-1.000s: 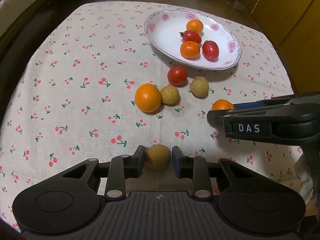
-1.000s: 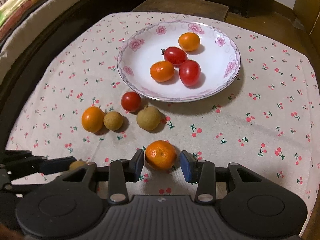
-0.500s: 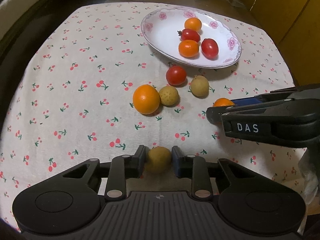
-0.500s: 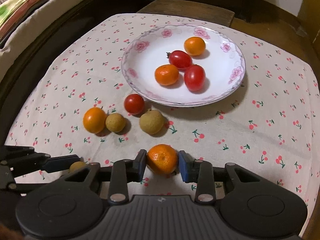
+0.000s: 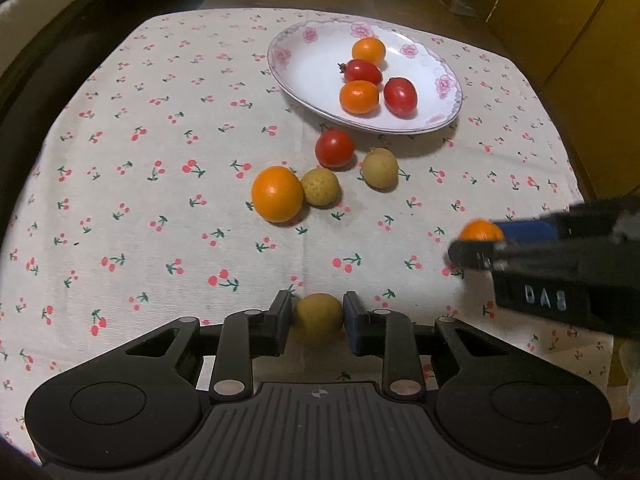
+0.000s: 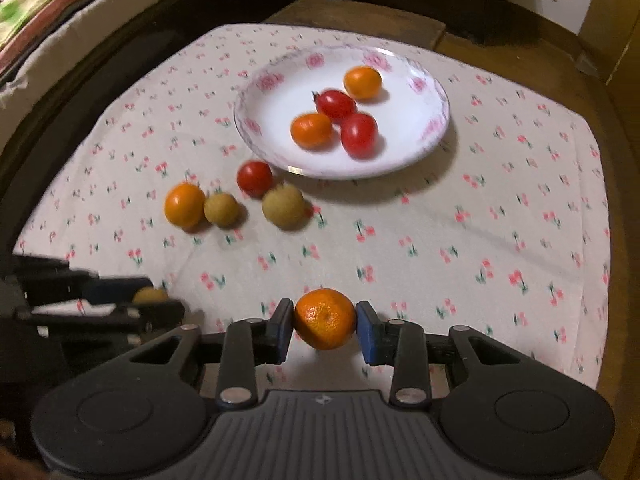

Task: Organize fruits
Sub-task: 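Carry the tangerine and yellow fruit over the white bowl and open both grippers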

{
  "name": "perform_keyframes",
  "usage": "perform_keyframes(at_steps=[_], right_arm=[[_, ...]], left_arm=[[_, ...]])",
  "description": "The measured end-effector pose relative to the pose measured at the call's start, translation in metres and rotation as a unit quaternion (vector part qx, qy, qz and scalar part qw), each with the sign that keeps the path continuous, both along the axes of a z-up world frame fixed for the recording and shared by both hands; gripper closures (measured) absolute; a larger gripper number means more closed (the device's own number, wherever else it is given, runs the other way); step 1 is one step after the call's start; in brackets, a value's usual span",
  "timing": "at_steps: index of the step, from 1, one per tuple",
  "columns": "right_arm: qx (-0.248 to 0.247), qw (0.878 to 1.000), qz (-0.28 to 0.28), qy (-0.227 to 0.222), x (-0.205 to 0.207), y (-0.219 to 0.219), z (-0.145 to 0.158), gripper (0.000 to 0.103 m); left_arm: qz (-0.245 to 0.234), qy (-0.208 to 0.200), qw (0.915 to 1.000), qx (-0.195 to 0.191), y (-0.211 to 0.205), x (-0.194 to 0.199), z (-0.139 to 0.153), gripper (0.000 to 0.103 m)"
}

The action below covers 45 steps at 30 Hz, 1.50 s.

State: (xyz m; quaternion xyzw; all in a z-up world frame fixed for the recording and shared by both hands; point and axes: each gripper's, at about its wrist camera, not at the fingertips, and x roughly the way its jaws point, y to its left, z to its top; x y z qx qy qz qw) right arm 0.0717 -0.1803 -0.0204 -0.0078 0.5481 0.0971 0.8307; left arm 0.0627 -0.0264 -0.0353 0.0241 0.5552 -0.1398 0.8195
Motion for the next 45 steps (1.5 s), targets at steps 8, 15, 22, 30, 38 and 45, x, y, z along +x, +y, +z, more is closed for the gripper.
perform_keyframes(at_steps=[8,15,22,30,38,45], right_arm=[[-0.008,1.000,0.006,0.010,-0.012,0.002,-0.013,0.068],[0.002,1.000,0.000,0.006,-0.012,-0.001,-0.016,0.068],[-0.013,1.000,0.003,0.000,-0.018,-0.002,-0.012,0.068],[-0.003,1.000,-0.002,-0.010,-0.023,-0.003,-0.004,0.068],[0.005,0.999,-0.011,-0.033,-0.009,-0.005,0.016,0.068],[0.016,0.998,-0.025,-0.054,0.017,-0.014,0.032,0.068]], left_arm=[[-0.008,-0.001,0.9999,0.011,-0.003,-0.001,-0.006,0.062],[-0.007,-0.002,1.0000,0.005,-0.003,-0.002,-0.006,0.055],[-0.005,-0.005,0.9997,0.023,-0.003,-0.006,-0.006,0.067],[0.007,-0.009,0.9999,0.005,0.004,-0.006,0.004,0.068],[0.005,-0.031,0.9995,-0.008,-0.006,0.009,0.025,0.068],[0.008,-0.047,0.9987,-0.016,-0.014,0.037,0.038,0.068]])
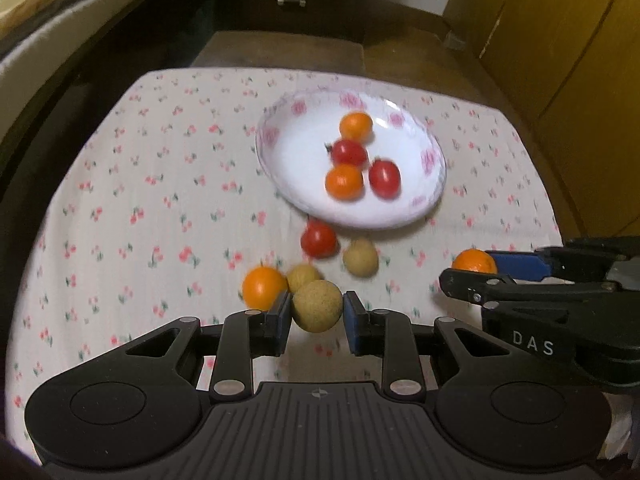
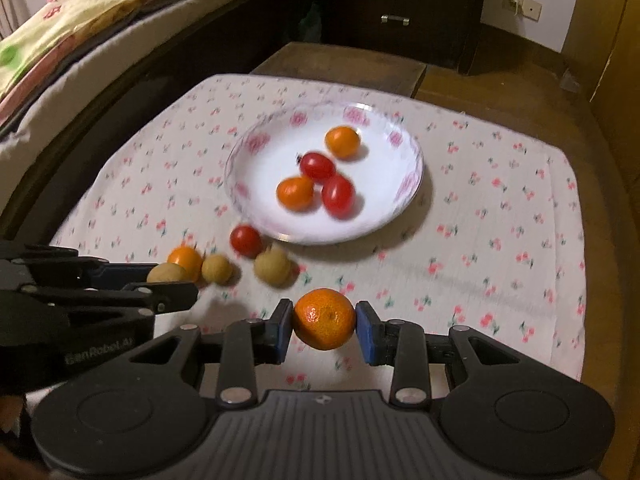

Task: Organize fruits
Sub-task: 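Carry the tangerine and yellow fruit over the white bowl and open both grippers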

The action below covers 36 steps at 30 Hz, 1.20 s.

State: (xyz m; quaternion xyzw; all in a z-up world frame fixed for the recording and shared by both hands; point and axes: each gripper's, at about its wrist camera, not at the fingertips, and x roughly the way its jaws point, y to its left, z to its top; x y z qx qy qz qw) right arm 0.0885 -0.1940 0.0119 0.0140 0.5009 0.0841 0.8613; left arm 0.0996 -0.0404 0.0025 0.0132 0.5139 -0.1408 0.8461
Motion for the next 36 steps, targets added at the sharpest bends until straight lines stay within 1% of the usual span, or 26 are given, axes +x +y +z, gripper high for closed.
perform_keyframes(at_steps=[3,9,16,24,36], right_arm=[[0.001,1.000,-0.006,-0.004,0.012,-0.004,0.002,0.068],[-0.002,1.000,-0.004,-0.009,0.042,-0.003,0.001,0.068],[0.008,1.000,-0.017,-0.003,0.073,-0.014,-0.010,0.068],[0.010,1.000,-0.023,-0.004,0.088,-0.017,-0.015,0.068],[0.017,0.999,-0.037,-0.007,0.092,-0.022,-0.016,0.068]], left_arm=[[0.007,-0.002,1.0000,-0.006,0.000,0.013,0.003,0.068],[0.010,-0.011,0.9999,-0.005,-0.009,0.042,0.006,0.068],[0.018,-0.006,0.9998,-0.002,-0.018,0.071,-0.003,0.067],[0.021,-0.007,0.9998,0.000,-0.022,0.079,-0.006,0.067],[0.025,-0.011,0.9995,-0.012,-0.019,0.080,-0.001,0.066]])
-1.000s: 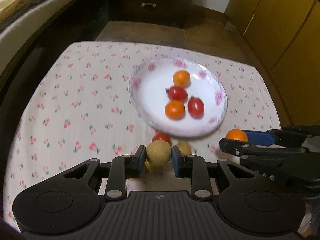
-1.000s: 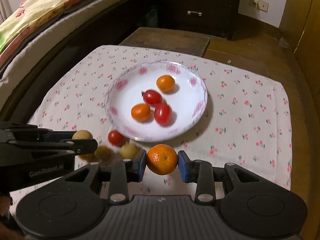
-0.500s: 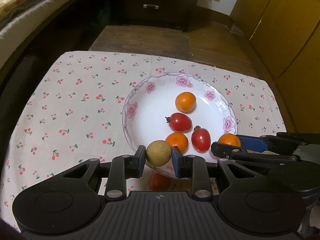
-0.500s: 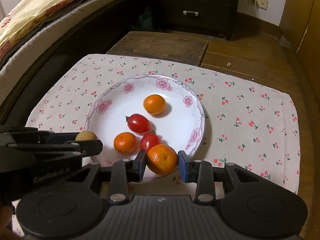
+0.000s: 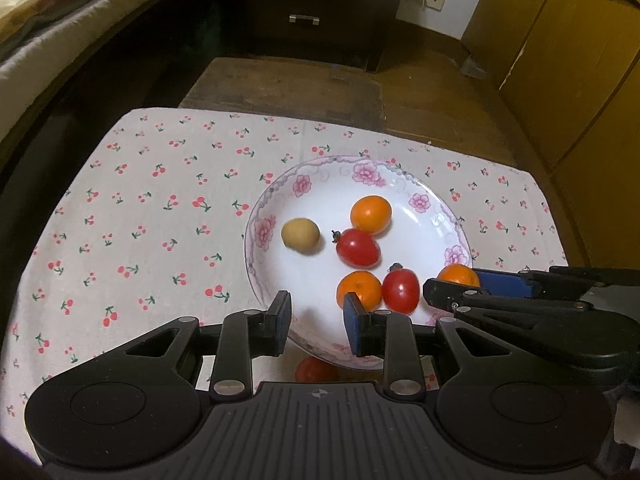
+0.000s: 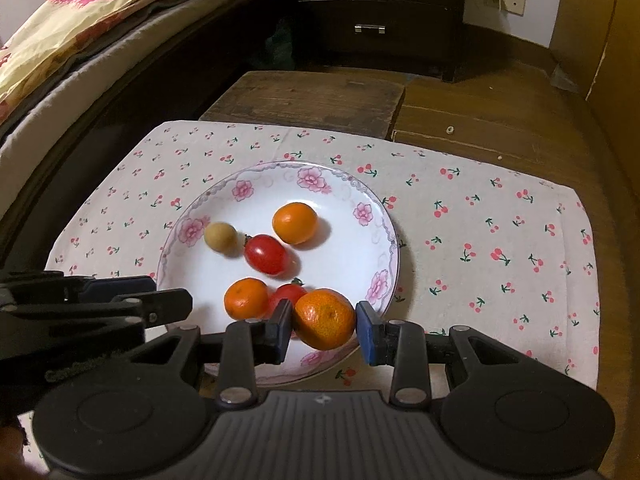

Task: Organize fruits
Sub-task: 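Carry the tangerine and yellow fruit over the white bowl and open both grippers, then grasp an orange with the left gripper while the right grasps a brown kiwi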

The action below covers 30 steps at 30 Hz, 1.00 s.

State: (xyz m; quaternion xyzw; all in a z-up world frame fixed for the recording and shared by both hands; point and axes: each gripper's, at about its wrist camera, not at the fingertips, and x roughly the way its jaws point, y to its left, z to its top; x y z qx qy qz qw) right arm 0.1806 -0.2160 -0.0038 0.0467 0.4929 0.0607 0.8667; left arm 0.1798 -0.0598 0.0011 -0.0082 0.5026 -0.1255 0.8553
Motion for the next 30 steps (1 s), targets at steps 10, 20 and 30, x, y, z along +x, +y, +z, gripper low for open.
perform_keyframes(at_steps=[10,20,30], right_arm=[[0.005,1.000,-0.007,-0.012,-0.003,-0.003,0.007,0.068],[0.006,1.000,-0.002,-0.017,-0.013,0.004,0.014,0.068],[0.005,0.999,0.034,-0.014,-0.038,0.031,0.017,0.068]], left_arm=[[0.001,-0.002,1.0000,-0.003,0.003,-0.002,0.003,0.064],[0.004,-0.003,1.0000,-0.006,0.010,-0.008,0.006,0.061],[0.009,0.001,1.0000,0.000,0.031,-0.030,0.005,0.059]])
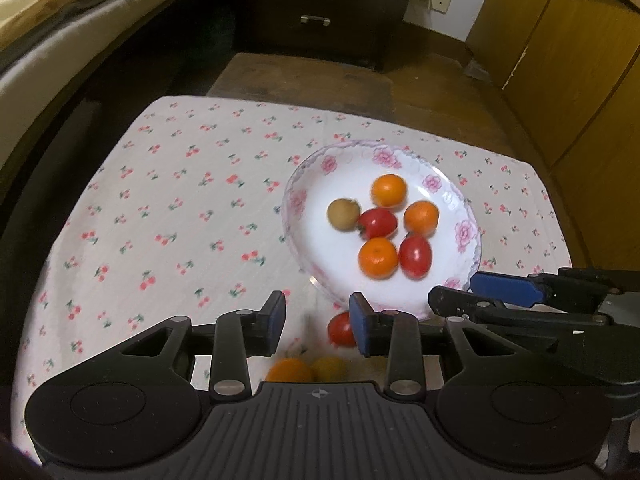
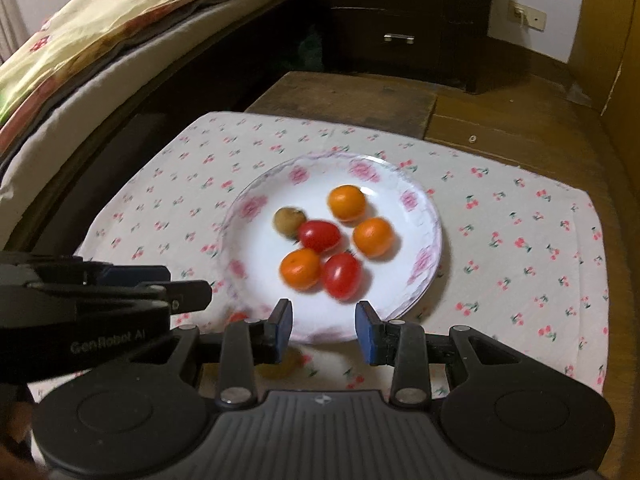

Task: Organize fruits
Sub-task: 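Grasp an orange with the left gripper while the right grasps a brown kiwi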

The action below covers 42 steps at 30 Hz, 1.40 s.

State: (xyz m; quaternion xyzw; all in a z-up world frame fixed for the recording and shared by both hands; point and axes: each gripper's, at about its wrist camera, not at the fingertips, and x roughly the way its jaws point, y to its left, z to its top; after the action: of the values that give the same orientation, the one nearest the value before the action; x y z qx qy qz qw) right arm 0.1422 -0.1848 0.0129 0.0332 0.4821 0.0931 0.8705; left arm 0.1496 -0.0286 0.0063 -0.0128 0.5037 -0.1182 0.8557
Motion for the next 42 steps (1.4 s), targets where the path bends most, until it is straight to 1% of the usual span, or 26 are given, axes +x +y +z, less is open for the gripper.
perform_keyframes(at_steps=[3,10,16,19,25,29,32,42], right_arm=[[0.002,1.000,0.001,0.006,-0.005,0.004,-0.002,0.068],[0.008,1.000,-0.002,0.015,-0.014,0.005,-0.004,0.068],[0.008,1.000,0.006,0.020,-0.016,0.009,-0.007,0.067],[0.010,1.000,0.010,0.023,-0.016,0.011,-0.008,0.067],[0.013,0.999,0.015,0.028,-0.016,0.014,-0.011,0.067],[0.017,0.999,0.014,0.032,-0.016,0.014,-0.013,0.067],[0.017,0.999,0.014,0.036,-0.015,0.015,-0.015,0.067],[0.032,0.998,0.010,0.052,-0.010,0.019,-0.025,0.067]], left_arm=[[0.004,0.010,0.9999,-0.006,0.007,-0.007,-0.003,0.059],[0.006,0.028,0.9996,0.000,0.011,-0.017,-0.017,0.059],[0.007,0.036,0.9993,0.009,0.009,-0.022,-0.025,0.060],[0.012,0.043,0.9989,0.014,0.011,-0.022,-0.032,0.060],[0.028,0.048,0.9984,0.011,0.016,-0.017,-0.038,0.059],[0.033,0.052,0.9980,0.016,0.016,-0.014,-0.043,0.063],[0.035,0.058,0.9975,0.020,0.014,-0.012,-0.049,0.062],[0.035,0.056,0.9977,0.018,0.026,-0.018,-0.046,0.063]])
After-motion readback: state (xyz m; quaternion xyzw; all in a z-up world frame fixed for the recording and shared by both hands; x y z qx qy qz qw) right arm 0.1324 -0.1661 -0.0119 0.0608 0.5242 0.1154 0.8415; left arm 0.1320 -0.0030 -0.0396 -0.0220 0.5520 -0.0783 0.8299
